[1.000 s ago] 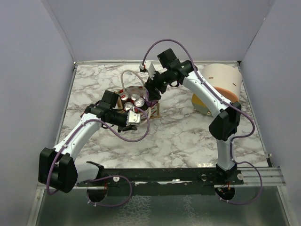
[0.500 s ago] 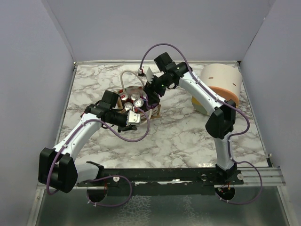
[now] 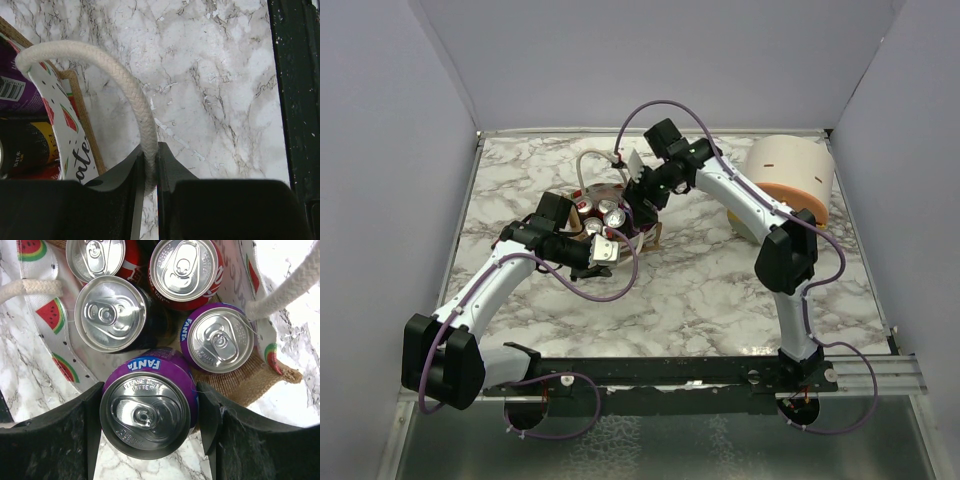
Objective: Place the beverage into the canvas bag
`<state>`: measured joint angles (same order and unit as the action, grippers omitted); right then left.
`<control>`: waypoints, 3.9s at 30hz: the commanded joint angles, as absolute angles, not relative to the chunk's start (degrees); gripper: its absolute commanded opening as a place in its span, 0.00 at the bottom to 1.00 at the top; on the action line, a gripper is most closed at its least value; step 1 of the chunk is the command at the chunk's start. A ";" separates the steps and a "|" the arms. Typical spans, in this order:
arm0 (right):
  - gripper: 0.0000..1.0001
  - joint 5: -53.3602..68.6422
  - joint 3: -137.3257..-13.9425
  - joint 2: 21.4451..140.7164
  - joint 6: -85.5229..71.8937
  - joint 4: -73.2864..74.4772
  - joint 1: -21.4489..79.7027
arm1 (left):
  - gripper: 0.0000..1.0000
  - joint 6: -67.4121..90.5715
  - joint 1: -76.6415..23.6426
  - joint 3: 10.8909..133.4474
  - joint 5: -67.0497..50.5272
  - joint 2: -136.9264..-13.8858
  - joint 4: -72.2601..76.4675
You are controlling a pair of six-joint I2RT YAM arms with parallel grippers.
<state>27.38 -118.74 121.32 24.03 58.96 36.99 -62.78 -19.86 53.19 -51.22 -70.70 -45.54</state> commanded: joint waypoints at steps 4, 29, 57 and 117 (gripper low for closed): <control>0.22 23.92 -114.77 120.14 25.26 54.99 38.42 | 0.15 -63.54 -19.86 52.58 -54.40 -70.05 -47.83; 0.67 21.28 -109.25 115.74 26.52 51.68 38.94 | 0.15 -63.72 -19.85 52.48 -54.46 -69.87 -47.81; 0.78 23.67 -111.58 114.17 25.11 50.56 38.94 | 0.15 -64.10 -19.81 52.55 -54.41 -69.87 -48.09; 0.38 16.23 -104.62 114.47 27.61 47.56 38.84 | 0.07 -60.14 -19.11 59.29 -61.19 -69.53 -49.67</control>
<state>19.40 -102.26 113.69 26.74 42.57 38.96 -62.50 -19.49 55.40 -54.08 -70.57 -47.00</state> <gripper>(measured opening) 0.377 0.109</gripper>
